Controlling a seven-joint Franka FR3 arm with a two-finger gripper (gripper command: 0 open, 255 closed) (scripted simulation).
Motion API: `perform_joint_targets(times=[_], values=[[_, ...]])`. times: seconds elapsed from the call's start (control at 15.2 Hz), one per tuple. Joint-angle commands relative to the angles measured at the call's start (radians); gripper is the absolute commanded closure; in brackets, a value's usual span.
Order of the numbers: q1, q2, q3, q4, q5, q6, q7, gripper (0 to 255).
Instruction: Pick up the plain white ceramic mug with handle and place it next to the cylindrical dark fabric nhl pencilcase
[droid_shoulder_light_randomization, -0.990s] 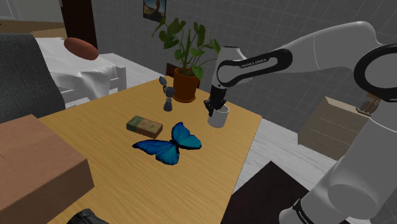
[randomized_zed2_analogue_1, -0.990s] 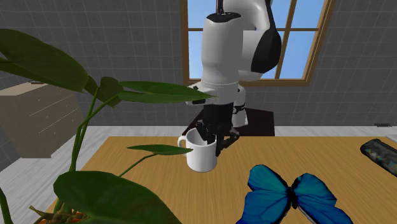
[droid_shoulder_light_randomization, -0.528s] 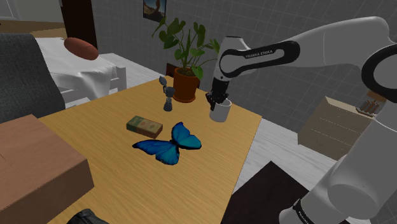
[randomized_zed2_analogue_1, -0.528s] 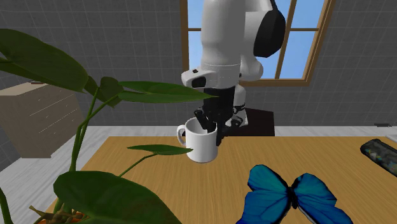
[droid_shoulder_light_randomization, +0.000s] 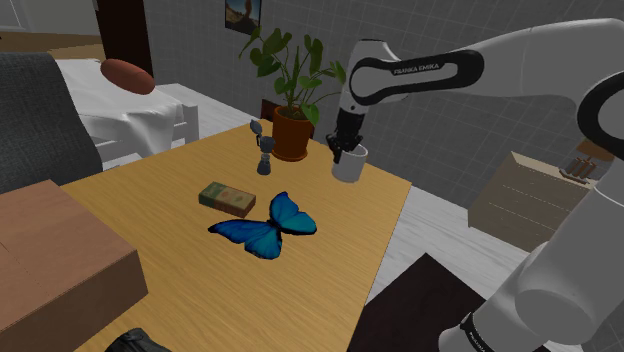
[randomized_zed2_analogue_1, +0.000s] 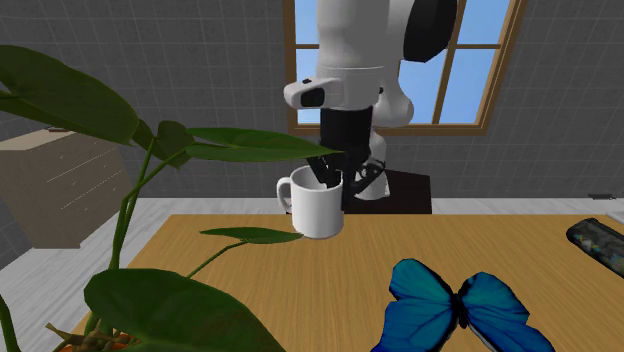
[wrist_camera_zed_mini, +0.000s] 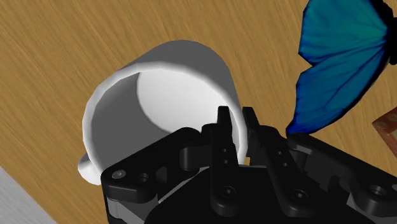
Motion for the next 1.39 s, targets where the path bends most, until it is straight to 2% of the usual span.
perform_joint_targets(times=[0.0,0.33,0.79,1.32], values=[[0.0,-0.008,0.0,0.02,0.001,-0.028,0.0,255],[0.0,-0.019,0.0,0.07,0.001,-0.089,-0.001,255],[0.079,-0.094,0.078,-0.02,0.01,-0.074,0.153,255],[0.169,-0.124,0.176,-0.052,0.024,-0.071,0.337,255]])
